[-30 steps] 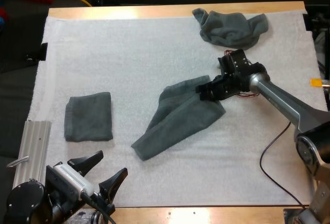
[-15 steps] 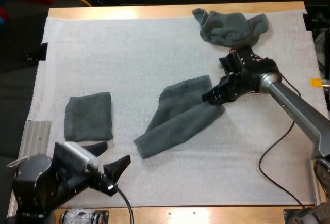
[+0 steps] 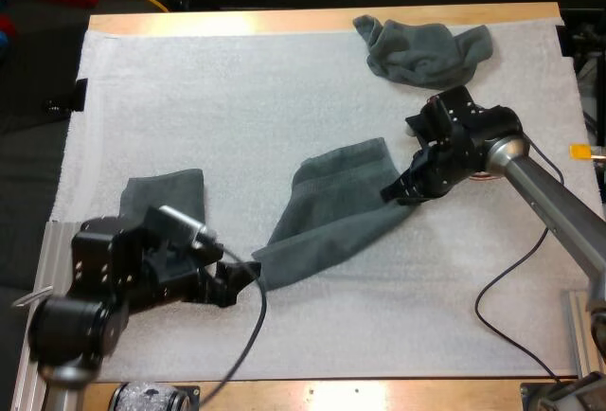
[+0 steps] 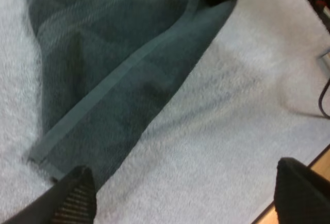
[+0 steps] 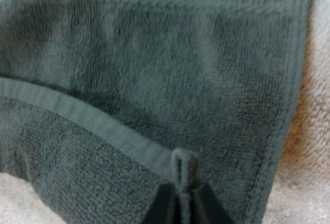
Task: Pick towel from pile, fold and stack
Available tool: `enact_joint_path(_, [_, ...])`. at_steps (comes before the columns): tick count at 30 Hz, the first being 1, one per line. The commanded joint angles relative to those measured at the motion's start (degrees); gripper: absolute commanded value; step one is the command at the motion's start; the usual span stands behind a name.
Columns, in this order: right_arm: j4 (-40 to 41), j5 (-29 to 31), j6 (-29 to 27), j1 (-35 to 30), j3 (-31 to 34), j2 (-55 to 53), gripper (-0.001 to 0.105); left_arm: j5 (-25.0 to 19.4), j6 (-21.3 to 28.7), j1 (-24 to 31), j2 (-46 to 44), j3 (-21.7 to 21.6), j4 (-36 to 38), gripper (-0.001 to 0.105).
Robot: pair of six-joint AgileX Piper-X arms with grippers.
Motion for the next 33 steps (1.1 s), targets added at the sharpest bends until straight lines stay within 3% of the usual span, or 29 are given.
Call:
enact_joint_path(1, [0.9,0.1,-0.7,0.1,0.1,-0.5,0.001,-0.1,0.4,-0.2,1.5,-0.1,-0.4,0.069])
enact_joint_path(16, [0.9,0.1,-0.7,0.1,0.1,-0.5,0.001,-0.1,0.4,-0.2,18.5,-0.1,-5.3,0.069])
enact_joint_path(23, [0.9,0.1,-0.7,0.1,0.1,-0.5,0.001,-4.4,0.4,-0.2,24.9,-0.1,-5.8,0.069])
enact_joint_path(33, [0.9,0.1,-0.5,0.1,0.1,-0.5,0.001,-5.2,0.4,-0.2,32.5,-0.1,-7.7,0.069])
